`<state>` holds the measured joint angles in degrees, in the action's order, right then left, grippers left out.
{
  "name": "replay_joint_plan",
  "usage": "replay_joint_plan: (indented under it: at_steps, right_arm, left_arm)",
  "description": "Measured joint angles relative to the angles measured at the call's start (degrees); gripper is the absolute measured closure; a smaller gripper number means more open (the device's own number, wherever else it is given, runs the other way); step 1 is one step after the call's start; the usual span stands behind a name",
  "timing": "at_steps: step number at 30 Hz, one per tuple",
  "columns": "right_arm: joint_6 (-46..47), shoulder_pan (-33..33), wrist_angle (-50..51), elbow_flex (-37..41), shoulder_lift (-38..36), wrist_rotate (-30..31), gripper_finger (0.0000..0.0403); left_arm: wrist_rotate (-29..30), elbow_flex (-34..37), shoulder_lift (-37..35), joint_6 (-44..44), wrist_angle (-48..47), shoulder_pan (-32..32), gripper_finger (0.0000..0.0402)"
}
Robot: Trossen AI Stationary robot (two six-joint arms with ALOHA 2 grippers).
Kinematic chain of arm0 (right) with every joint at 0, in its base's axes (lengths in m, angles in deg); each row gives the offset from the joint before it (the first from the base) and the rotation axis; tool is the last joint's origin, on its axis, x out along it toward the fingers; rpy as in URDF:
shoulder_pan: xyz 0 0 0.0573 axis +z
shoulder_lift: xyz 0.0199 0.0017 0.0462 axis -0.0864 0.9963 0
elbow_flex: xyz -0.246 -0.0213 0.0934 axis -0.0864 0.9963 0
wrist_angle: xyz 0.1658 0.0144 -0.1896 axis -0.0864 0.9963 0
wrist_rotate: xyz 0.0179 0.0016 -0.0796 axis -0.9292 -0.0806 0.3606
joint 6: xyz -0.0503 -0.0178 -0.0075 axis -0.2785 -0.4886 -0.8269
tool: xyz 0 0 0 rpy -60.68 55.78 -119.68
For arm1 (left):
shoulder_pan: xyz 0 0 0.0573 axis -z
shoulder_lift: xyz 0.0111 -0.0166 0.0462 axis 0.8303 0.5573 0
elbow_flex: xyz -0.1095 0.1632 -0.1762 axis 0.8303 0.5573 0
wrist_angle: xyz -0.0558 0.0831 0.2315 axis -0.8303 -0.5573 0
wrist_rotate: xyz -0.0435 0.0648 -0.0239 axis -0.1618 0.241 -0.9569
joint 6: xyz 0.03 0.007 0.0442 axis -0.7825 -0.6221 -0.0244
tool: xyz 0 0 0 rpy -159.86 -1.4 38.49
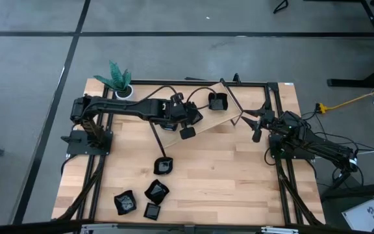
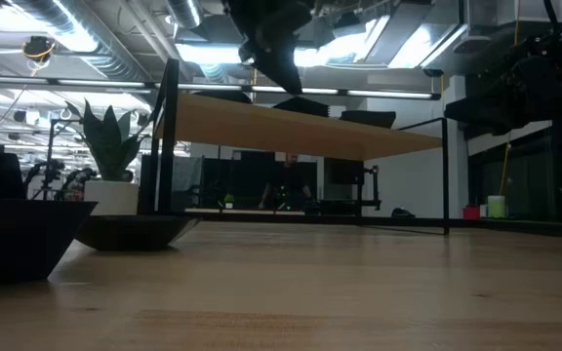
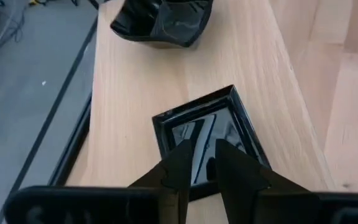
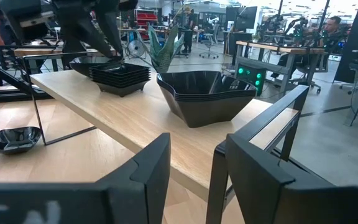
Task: Pick & Place Mini shaped plates
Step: Stack the black square plate on top of the black square plate on the shelf
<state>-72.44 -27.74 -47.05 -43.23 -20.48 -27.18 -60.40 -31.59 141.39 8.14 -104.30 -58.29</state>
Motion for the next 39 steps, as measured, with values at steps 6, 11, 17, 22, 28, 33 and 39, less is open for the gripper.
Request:
replay_joint_plan:
  at_steps: [6, 11, 17, 22, 28, 33, 39]
  right_arm:
    - [0.0, -0.01, 0.0, 0.0, 0.0, 0.0, 0.0249]
    - [0.0, -0.02, 0.0, 0.0, -0.02, 0.0, 0.0249]
    - [0.0, 0.0, 0.0, 0.0, -0.02, 0.0, 0.0249]
    - [0.0, -0.01, 0.0, 0.0, -0.02, 0.0, 0.0249]
    - [0.0, 0.0, 0.0, 0.0, -0.02, 0.0, 0.0249]
    - [0.0, 0.0, 0.0, 0.0, -0.02, 0.0, 0.0249]
    - [0.0, -0.01, 0.0, 0.0, -0.01, 0.02, 0.0249]
  left_arm:
    - [0.92, 0.0, -0.35, -1.45, 2.05, 1.17, 0.0336]
    - [1.05, 0.0, -0.29, -2.16, 2.21, 2.48, 0.0336]
    - [2.86, 0.0, -0.35, -4.85, 2.44, 8.1, 0.0336]
    - [4.85, 0.0, -0.36, -4.78, 2.43, 13.88, 0.0336]
    - [7.22, 0.0, -0.38, -3.04, 0.35, 20.51, 0.0336]
    - [7.22, 0.0, -0.42, 2.7, -5.11, 24.77, 0.0336]
    - [7.11, 0.0, 0.15, 13.64, -14.19, 30.2, 0.0336]
